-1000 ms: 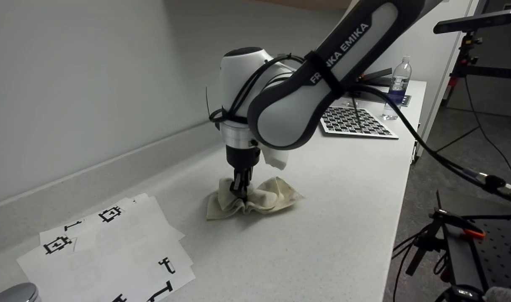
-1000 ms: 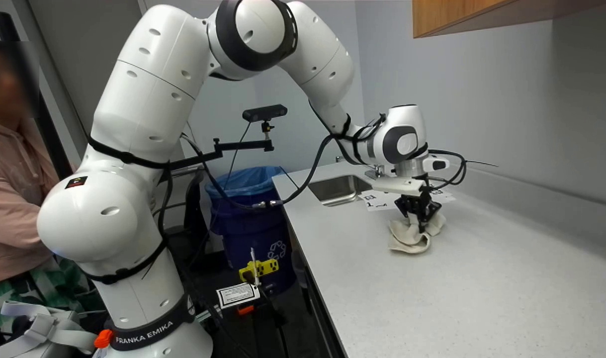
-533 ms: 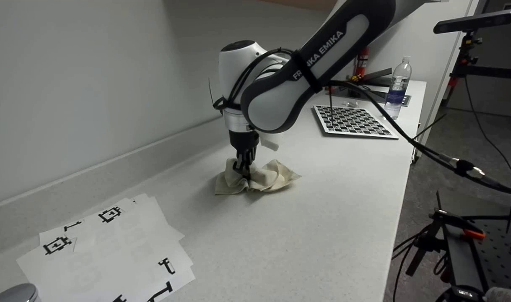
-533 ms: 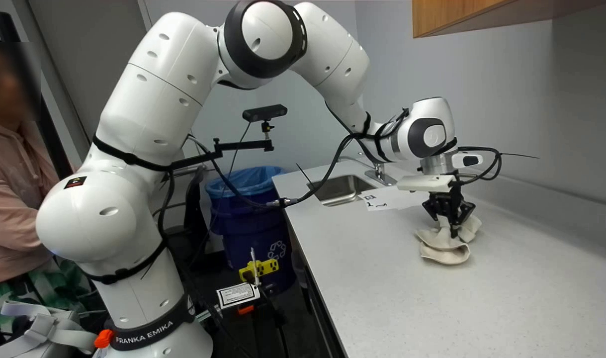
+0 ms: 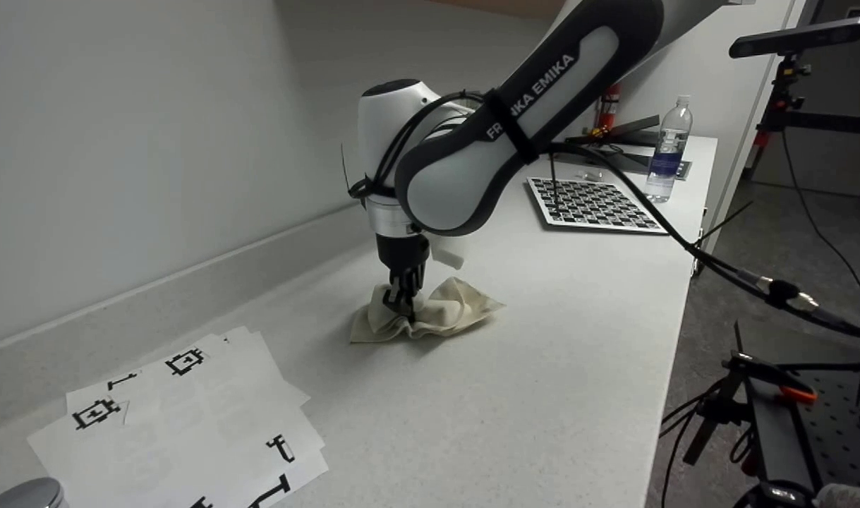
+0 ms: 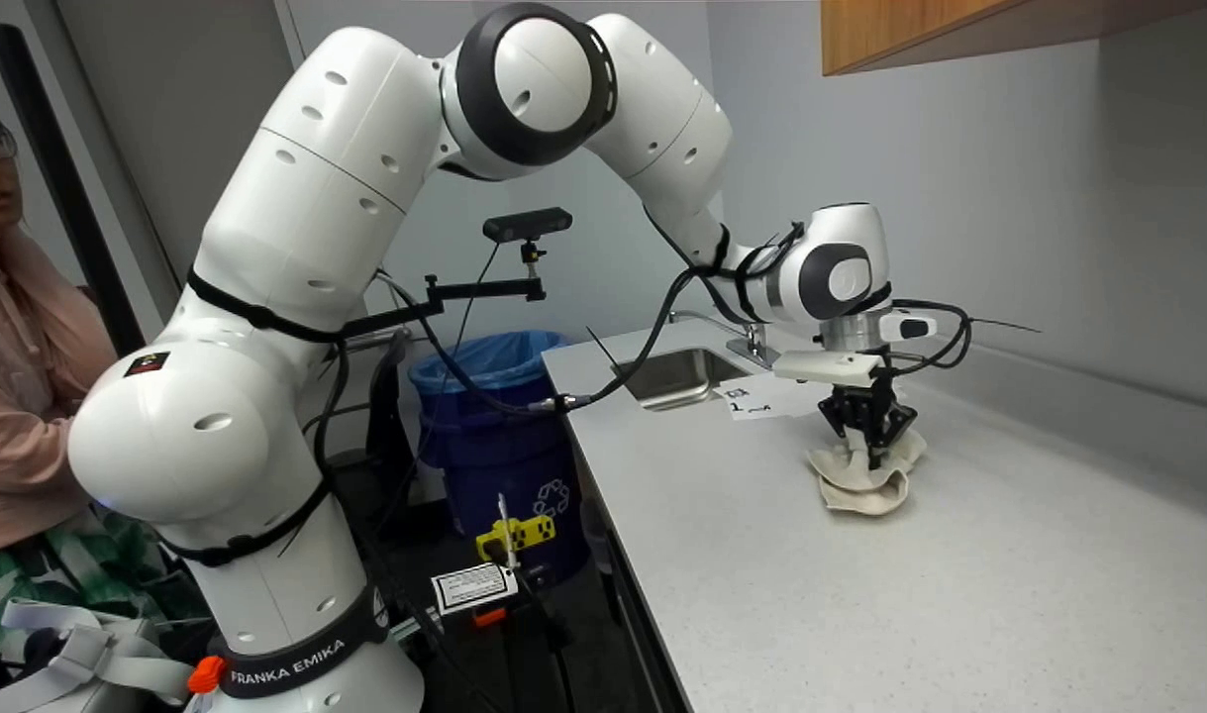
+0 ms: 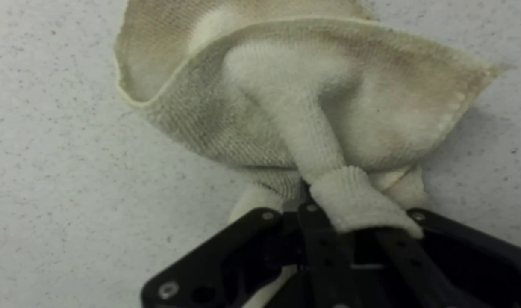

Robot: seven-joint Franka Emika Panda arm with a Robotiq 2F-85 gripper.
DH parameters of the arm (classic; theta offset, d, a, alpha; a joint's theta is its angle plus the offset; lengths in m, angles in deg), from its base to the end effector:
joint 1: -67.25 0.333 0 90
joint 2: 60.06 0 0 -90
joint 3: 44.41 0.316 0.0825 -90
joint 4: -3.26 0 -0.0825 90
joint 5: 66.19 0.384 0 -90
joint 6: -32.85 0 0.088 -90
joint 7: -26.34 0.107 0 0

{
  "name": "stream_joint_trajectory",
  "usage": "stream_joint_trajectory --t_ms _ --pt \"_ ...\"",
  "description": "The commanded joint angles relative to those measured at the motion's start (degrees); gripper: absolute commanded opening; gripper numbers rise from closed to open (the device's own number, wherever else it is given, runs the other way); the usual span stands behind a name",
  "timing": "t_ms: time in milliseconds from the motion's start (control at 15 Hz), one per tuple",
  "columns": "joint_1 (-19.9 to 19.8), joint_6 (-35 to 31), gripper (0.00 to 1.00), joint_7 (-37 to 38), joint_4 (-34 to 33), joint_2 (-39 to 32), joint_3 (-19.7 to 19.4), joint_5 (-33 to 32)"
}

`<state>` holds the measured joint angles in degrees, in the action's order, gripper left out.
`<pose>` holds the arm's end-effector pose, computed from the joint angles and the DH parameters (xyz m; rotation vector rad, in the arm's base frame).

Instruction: Use the towel to wipe the surface

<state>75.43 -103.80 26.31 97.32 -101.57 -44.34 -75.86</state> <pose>0.6821 0.0972 0.1933 3.0001 0.4013 0.0411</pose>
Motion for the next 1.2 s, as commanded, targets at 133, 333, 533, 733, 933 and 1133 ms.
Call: stream_joint_trajectory --t_ms 133,333,533,733,933,1133 --pt "-0.41 -1.24 0.02 -3.41 7.68 0.29 6.82 4.77" --pt "-0.35 -0.84 0.02 -5.91 10.98 1.61 9.76 6.17" --pt "0.04 -0.29 0.02 -7.9 13.67 2.61 11.62 6.81" --pt "0.61 -1.05 0.02 -7.5 14.49 3.35 11.16 5.99" --pt "0.21 -0.44 0.02 -6.96 12.34 3.79 9.82 5.39" --pt "-0.11 0.33 0.02 -6.38 9.55 3.93 8.11 4.58"
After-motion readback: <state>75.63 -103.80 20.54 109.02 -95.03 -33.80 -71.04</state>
